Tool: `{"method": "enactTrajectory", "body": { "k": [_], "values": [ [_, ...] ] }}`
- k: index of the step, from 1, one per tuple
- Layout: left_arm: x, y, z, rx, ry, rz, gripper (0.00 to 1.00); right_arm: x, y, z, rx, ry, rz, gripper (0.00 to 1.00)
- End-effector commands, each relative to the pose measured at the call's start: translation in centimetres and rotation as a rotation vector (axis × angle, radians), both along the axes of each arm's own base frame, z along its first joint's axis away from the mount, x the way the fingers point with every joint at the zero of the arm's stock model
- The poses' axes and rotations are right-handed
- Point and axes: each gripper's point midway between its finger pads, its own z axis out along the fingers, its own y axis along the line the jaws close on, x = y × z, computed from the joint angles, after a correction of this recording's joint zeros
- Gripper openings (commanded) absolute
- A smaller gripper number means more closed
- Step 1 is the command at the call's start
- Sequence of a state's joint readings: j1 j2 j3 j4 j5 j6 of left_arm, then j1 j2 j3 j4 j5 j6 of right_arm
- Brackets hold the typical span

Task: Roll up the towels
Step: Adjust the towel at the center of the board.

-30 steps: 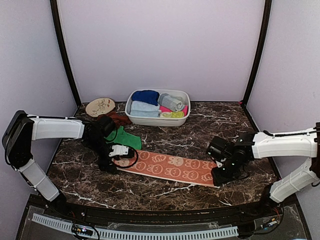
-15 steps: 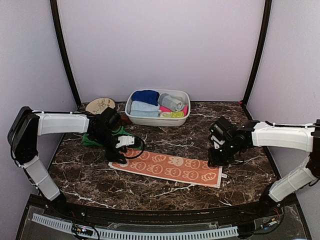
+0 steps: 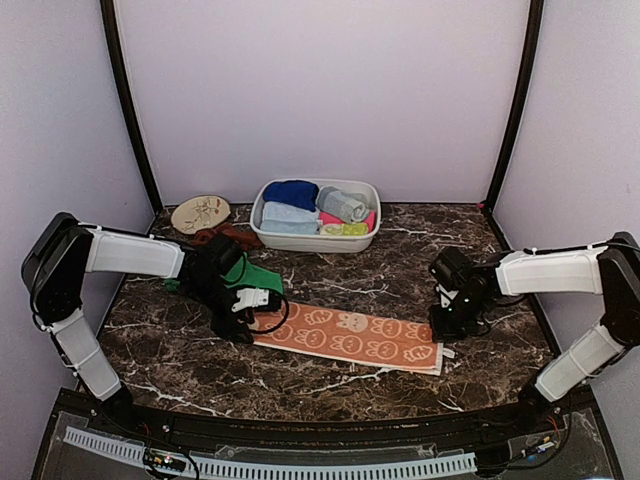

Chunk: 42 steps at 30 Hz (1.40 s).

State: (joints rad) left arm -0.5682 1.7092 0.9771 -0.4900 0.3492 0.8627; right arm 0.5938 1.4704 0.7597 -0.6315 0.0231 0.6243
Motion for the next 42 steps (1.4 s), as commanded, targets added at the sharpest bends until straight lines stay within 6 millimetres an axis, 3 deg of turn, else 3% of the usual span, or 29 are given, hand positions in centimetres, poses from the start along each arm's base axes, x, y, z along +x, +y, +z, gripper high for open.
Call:
{"method": "enactTrajectory", "body": {
  "k": [1, 5, 8, 13, 16, 20, 23, 28, 35, 38, 42],
  "values": [
    [-4.3, -1.2, 0.7, -0.08, 0.179, -0.025, 0.59, 0.6, -2.0, -0.6, -0.092, -0.01, -0.016, 0.17],
    [-7.5, -2.6, 1.7, -0.126, 0.288, -0.063, 0.6, 1.6, -2.9, 0.6, -0.154, -0.037, -0.02, 0.17],
    [-7.7, -3.1, 2.9, -0.153, 0.314, -0.053, 0.61, 3.3, -3.3, 3.0, -0.199, -0.098, -0.026, 0.17],
    [-5.7, -3.4, 5.1, -0.154, 0.255, -0.037, 0.62, 5.0, -1.5, 6.2, -0.142, -0.151, -0.011, 0.19],
    [-2.4, -3.2, 6.9, -0.182, 0.212, 0.034, 0.62, 4.7, 1.1, 6.7, -0.032, -0.153, 0.006, 0.2],
    [2.7, -1.7, 6.4, -0.133, 0.068, 0.135, 0.55, 3.3, 4.9, 5.9, 0.141, -0.114, 0.029, 0.2],
    [3.5, -0.4, 4.5, -0.07, -0.013, 0.124, 0.51, 1.9, 5.5, 4.3, 0.179, -0.061, 0.04, 0.18],
    [2.3, 1.4, 1.5, -0.005, -0.049, 0.091, 0.45, -0.5, 5.0, 2.5, 0.191, 0.001, 0.048, 0.13],
    [1.4, 2.5, -0.3, 0.024, -0.086, 0.054, 0.36, -3.2, 2.7, 0.2, 0.118, 0.069, 0.033, 0.07],
    [0.3, 2.2, -0.4, 0.012, -0.021, 0.048, 0.35, -3.5, 1.1, -0.7, 0.02, 0.088, 0.026, 0.05],
    [-2.7, 1.2, 0.1, -0.013, 0.083, 0.007, 0.36, -2.6, -0.2, -0.9, -0.077, 0.08, 0.025, 0.05]
  ]
}}
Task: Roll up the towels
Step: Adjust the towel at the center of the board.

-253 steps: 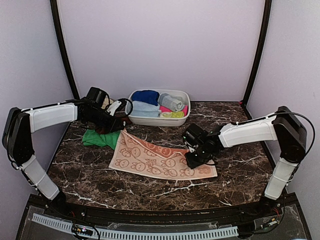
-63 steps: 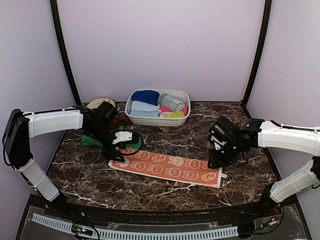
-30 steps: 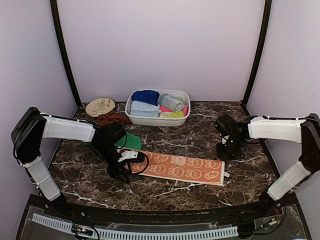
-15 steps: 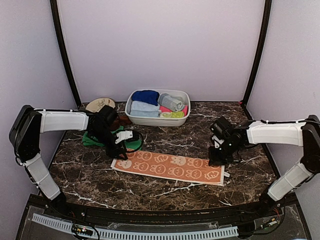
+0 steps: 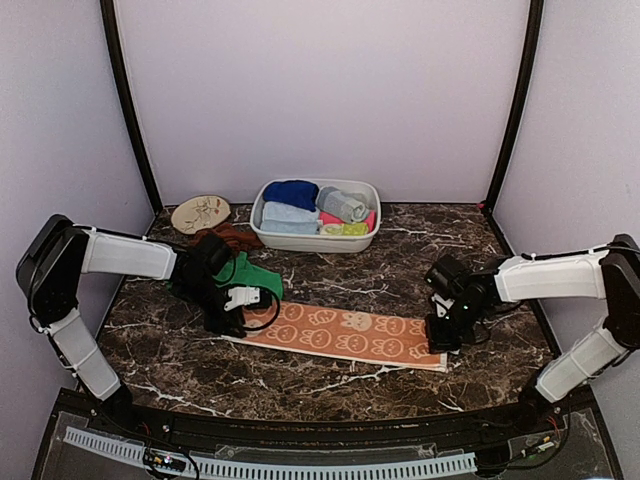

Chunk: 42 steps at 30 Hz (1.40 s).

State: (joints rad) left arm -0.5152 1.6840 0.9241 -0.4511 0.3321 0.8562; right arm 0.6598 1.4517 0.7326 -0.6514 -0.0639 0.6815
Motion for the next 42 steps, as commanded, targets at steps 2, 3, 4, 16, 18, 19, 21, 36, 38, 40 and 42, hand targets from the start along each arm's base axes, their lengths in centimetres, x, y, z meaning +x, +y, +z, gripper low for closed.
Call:
{"method": "enactTrajectory", "body": {
  "k": [2, 3, 4, 16, 18, 19, 21, 36, 38, 40, 42],
  "values": [
    [-5.0, -1.1, 1.0, -0.032, 0.145, -0.077, 0.38, 0.9, -2.4, -0.5, -0.173, -0.009, 0.011, 0.05],
    [-5.9, -1.3, 1.1, -0.036, 0.172, -0.086, 0.39, 1.1, -2.7, -0.4, -0.192, -0.01, 0.017, 0.05],
    [-6.6, -1.4, 1.3, -0.04, 0.191, -0.094, 0.4, 1.3, -3.1, -0.4, -0.213, -0.011, 0.021, 0.05],
    [-5.7, -0.3, 1.0, 0.047, 0.142, -0.047, 0.49, 3.8, -4.4, 3.0, -0.262, -0.075, 0.034, 0.17],
    [-5.7, -0.9, 2.2, 0.026, 0.164, -0.048, 0.51, 4.3, -3.9, 4.0, -0.235, -0.092, 0.05, 0.25],
    [-5.6, -1.3, 2.9, 0.008, 0.171, -0.05, 0.52, 4.6, -3.5, 4.6, -0.209, -0.104, 0.048, 0.31],
    [-5.7, -2.0, 4.0, -0.029, 0.181, -0.058, 0.54, 5.1, -3.2, 5.6, -0.166, -0.125, 0.029, 0.42],
    [-3.7, -1.5, 3.9, -0.003, 0.119, -0.051, 0.5, 4.2, -4.8, 1.4, -0.088, -0.062, -0.097, 0.54],
    [-3.6, -1.4, 3.6, -0.002, 0.108, -0.045, 0.49, 4.0, -4.6, 1.0, -0.082, -0.049, -0.094, 0.54],
    [-3.4, -1.4, 3.3, -0.002, 0.095, -0.036, 0.48, 3.7, -4.4, 0.6, -0.066, -0.039, -0.091, 0.52],
    [-3.1, -1.4, 2.8, -0.004, 0.079, -0.034, 0.47, 3.6, -4.1, 0.4, -0.046, -0.033, -0.09, 0.5]
  ]
}}
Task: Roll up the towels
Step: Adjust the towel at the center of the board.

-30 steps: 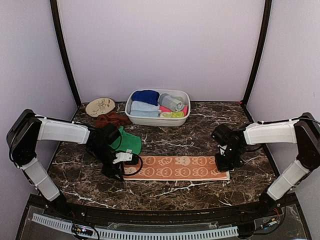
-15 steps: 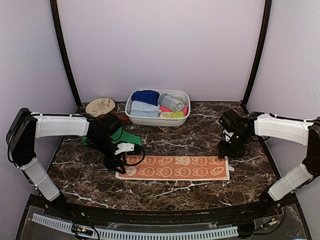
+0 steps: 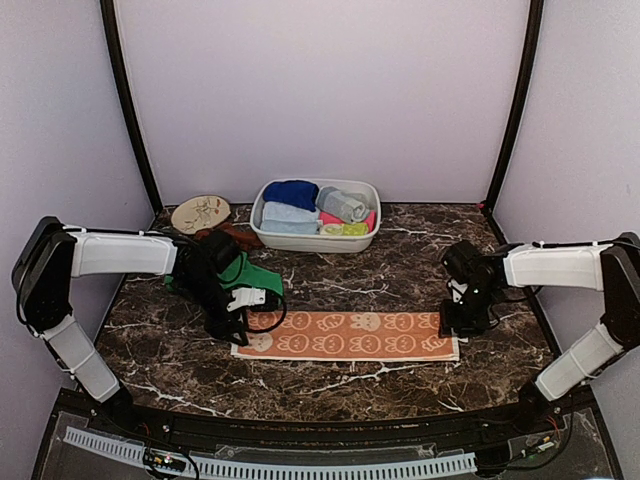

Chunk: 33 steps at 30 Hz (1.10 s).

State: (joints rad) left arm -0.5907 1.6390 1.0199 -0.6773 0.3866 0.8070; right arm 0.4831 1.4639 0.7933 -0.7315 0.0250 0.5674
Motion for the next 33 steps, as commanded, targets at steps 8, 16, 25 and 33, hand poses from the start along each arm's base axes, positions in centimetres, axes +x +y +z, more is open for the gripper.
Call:
{"method": "enactTrajectory", "body": {
  "k": [8, 16, 25, 33],
  "values": [
    [0.3, 0.7, -2.5, 0.02, -0.035, 0.019, 0.44, -0.2, 2.0, -1.1, 0.13, 0.015, -0.016, 0.23],
    [-0.8, -0.2, -2.0, -0.045, 0.022, 0.016, 0.45, 0.2, 0.4, -0.1, 0.019, 0.011, -0.002, 0.0],
    [-0.9, -0.8, -1.0, -0.075, 0.037, 0.016, 0.46, 0.9, -2.6, 1.4, -0.165, -0.013, 0.008, 0.0],
    [-1.1, -1.4, 0.4, -0.117, 0.043, 0.013, 0.5, 1.5, -3.0, 2.1, -0.209, -0.015, 0.017, 0.03]
  ]
}}
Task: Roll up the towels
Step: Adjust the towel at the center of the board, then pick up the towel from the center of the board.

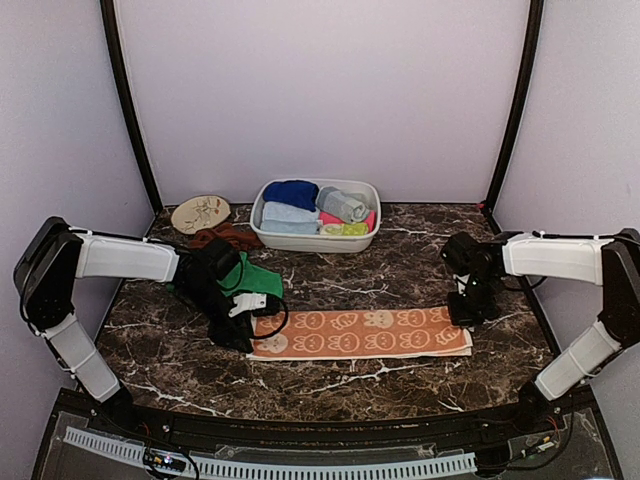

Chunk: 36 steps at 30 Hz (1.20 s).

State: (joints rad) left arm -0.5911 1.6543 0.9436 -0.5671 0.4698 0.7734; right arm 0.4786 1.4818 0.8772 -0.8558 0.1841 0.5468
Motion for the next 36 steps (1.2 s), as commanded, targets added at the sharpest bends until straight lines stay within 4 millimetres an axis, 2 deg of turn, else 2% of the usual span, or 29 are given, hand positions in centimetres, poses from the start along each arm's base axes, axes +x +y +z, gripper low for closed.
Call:
{"method": "enactTrajectory", "body": {
  "k": [1, 2, 3, 7, 10, 13, 17, 21, 26, 30, 34, 36],
  "values": [
    [-0.1, -0.4, 1.8, -0.041, -0.005, 0.001, 0.5, 0.4, 0.0, 0.1, -0.023, 0.024, 0.019, 0.18],
    [0.0, -0.4, 1.7, -0.037, -0.006, 0.002, 0.5, 0.4, 0.2, -0.1, -0.016, 0.031, 0.018, 0.34],
    [0.1, -0.4, 1.6, -0.033, -0.008, 0.002, 0.5, 0.4, 0.2, -0.1, -0.015, 0.034, 0.016, 0.42],
    [0.3, -0.2, 1.6, -0.017, -0.016, 0.002, 0.5, 1.3, -0.1, 1.4, -0.031, -0.009, 0.01, 0.6],
    [0.5, -0.2, 2.0, -0.02, -0.036, -0.003, 0.5, 2.1, -0.6, 2.4, -0.05, -0.032, 0.009, 0.63],
    [0.9, -0.5, 2.6, -0.028, -0.045, -0.001, 0.5, 2.8, -0.9, 2.4, -0.036, -0.04, 0.0, 0.63],
    [1.4, -0.9, 3.0, -0.04, -0.054, 0.002, 0.5, 3.5, -0.1, 0.9, 0.044, -0.017, -0.008, 0.67],
    [1.9, -0.8, 2.0, -0.014, -0.063, 0.003, 0.49, 3.6, 0.5, -0.8, 0.122, 0.007, -0.022, 0.68],
    [2.3, -0.3, 0.2, 0.031, -0.071, 0.006, 0.48, 3.1, 1.7, -1.8, 0.22, 0.026, -0.033, 0.68],
    [2.5, 0.1, -0.9, 0.056, -0.072, 0.007, 0.48, 2.3, 2.2, -2.5, 0.258, 0.046, -0.042, 0.62],
    [2.5, 0.1, -1.4, 0.064, -0.074, 0.007, 0.47, 1.9, 3.0, -2.5, 0.309, 0.049, -0.038, 0.42],
    [2.4, 0.2, -1.6, 0.066, -0.063, 0.006, 0.47, 1.7, 3.1, -2.2, 0.319, 0.049, -0.035, 0.28]
  ]
}}
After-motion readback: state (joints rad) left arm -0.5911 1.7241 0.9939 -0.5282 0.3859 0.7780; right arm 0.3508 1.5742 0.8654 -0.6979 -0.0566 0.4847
